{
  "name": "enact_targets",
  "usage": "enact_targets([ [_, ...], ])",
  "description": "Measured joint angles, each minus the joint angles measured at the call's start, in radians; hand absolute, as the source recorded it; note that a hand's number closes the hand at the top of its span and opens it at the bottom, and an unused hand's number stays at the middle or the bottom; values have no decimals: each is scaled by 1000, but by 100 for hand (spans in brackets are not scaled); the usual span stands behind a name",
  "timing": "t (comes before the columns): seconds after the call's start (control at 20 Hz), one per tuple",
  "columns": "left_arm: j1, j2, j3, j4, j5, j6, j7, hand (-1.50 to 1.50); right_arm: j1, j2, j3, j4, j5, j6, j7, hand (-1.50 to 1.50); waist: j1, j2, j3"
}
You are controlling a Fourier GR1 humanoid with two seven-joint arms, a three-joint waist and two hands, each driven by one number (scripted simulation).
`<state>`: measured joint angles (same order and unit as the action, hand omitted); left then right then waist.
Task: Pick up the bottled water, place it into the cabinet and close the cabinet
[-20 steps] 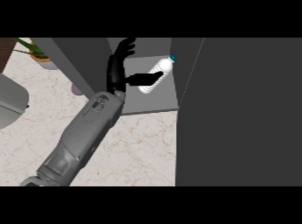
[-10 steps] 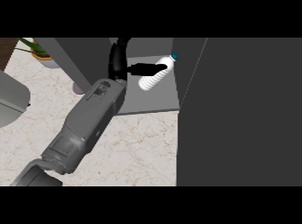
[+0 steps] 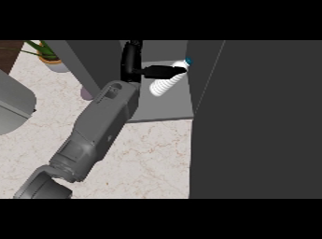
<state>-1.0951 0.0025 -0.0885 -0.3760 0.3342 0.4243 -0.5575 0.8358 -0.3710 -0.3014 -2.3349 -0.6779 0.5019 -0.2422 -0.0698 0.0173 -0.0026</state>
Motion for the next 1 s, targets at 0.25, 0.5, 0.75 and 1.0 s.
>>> enact_targets([
  [0.25,26,-2,-62,-37,87,-1,-38,-150,-34,-7,7,-1,-5,-24,31,-150,6,-7,1],
  [0.5,118,-2,-164,-148,180,-4,-37,-150,-46,4,12,-3,-8,-43,48,-150,22,-16,1],
  [0.75,234,-2,-269,-295,236,-2,-13,-150,-39,4,-5,-6,-13,-43,62,-150,41,-22,1],
  [1.0,393,-2,-374,-500,245,33,7,-150,-20,24,1,-9,-16,-44,66,-150,62,-27,1],
])
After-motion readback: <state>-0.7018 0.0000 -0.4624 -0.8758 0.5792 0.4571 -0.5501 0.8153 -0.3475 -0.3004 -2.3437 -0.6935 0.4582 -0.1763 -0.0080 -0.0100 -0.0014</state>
